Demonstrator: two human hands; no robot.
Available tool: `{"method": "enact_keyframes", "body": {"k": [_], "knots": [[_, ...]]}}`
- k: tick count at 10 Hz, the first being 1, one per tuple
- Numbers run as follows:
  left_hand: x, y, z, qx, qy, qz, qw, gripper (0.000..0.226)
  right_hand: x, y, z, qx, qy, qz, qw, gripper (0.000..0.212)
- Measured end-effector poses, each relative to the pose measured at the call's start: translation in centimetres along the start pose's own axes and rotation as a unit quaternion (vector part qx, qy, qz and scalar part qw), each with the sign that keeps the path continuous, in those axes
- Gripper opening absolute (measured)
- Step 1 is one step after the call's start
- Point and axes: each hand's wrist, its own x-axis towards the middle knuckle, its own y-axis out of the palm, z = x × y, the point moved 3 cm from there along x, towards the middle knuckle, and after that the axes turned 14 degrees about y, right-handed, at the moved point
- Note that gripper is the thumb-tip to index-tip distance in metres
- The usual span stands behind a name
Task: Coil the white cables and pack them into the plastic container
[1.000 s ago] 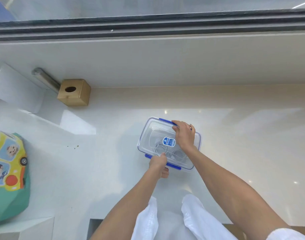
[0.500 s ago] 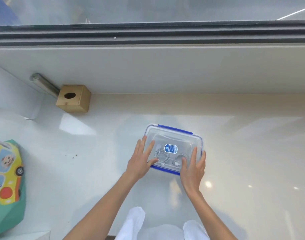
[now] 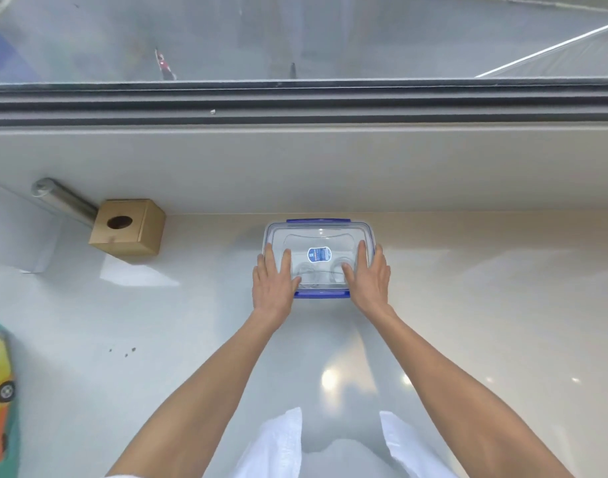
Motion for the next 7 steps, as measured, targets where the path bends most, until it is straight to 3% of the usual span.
{"method": "enact_keyframes", "body": {"k": [1,2,3,4,5,6,7], "knots": [[-1.0,0.3,-2.6,0.051,0.042,-0.053,0.996,0.052,-2.1,0.1,1.0,0.007,0.021,-0.072,0.997,0.057],[-1.9,1.2,-2.9,0.078,0.094,-0.015,0.992,0.051,-4.9,1.2,1.0,-0.052,-0.073,-0.075,0.993,0.049],[-2.1,0.3,-2.3,0.078,0.131,0.05,0.987,0.063,-5.5,0.2,0.7,-0.11,-0.094,-0.052,0.988,0.049],[-1.8,-2.0,-1.9,0.001,0.119,0.113,0.986,0.054,-5.0,-2.0,1.3,-0.128,-0.085,0.026,0.988,0.047],[-1.4,-6.3,-1.9,-0.047,0.087,0.137,0.986,0.039,-4.7,-6.0,2.7,-0.064,-0.05,0.14,0.987,0.04],[-0.2,-14.2,-2.6,-0.025,0.115,0.023,0.993,0.03,-4.6,-13.1,6.7,0.033,-0.107,0.058,0.992,0.03],[0.0,-23.5,-4.0,-0.039,0.163,-0.116,0.979,0.025,-6.0,-21.2,11.2,0.115,-0.205,-0.056,0.97,0.026]]}}
